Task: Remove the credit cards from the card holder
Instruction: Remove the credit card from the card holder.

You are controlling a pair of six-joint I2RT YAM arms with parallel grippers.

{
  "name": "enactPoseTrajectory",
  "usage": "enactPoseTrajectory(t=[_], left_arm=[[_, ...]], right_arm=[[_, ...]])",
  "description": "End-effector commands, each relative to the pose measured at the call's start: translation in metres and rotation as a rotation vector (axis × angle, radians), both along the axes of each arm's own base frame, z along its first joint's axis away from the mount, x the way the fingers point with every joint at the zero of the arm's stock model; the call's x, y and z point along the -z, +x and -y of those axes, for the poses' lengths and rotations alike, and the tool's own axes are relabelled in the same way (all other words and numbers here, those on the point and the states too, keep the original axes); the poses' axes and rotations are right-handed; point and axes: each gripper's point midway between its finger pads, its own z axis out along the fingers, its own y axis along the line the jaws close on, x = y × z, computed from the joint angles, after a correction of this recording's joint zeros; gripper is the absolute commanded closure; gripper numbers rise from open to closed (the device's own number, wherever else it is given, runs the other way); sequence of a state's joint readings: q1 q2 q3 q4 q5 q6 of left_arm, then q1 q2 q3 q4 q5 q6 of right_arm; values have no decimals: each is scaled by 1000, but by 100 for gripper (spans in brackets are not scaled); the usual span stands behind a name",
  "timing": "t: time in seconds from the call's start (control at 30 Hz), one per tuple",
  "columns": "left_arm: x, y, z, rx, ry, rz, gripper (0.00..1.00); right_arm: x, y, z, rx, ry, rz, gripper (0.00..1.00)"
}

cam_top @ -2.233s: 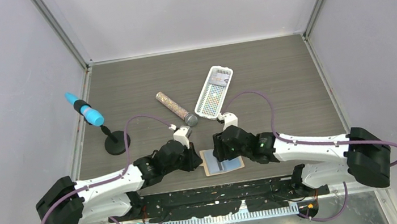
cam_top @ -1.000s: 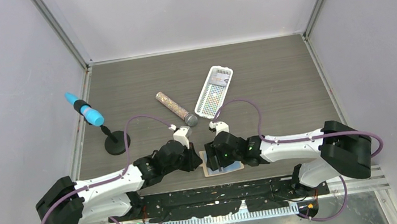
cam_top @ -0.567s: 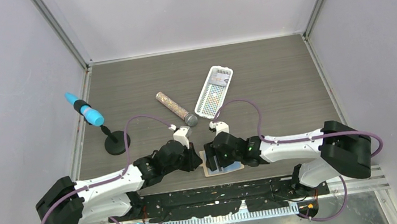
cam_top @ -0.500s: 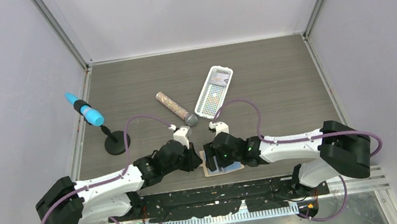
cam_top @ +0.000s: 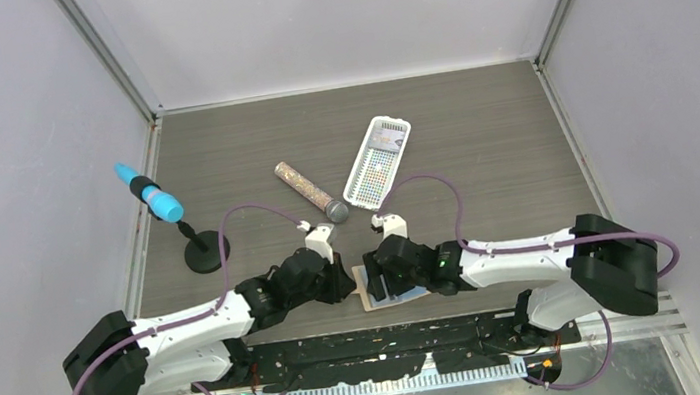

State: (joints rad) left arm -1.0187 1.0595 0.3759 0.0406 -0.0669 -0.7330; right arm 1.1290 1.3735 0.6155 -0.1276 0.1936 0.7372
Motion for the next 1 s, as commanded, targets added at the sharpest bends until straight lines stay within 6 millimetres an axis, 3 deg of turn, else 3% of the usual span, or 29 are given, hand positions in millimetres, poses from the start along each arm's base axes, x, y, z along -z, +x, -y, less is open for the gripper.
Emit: enactPoseTrajectory(t=[0.0, 0.73, 0.97], left_arm=[[-10, 4, 2, -14, -39, 26, 100], [0, 5, -4, -23, 1, 23, 100], [8, 5, -15, -51, 40, 26, 100]], right_arm=[[-19, 12, 7, 51, -12, 68, 30], [-38, 16, 27, 76, -38, 127, 30], [-42, 21, 54, 125, -93, 168, 30]])
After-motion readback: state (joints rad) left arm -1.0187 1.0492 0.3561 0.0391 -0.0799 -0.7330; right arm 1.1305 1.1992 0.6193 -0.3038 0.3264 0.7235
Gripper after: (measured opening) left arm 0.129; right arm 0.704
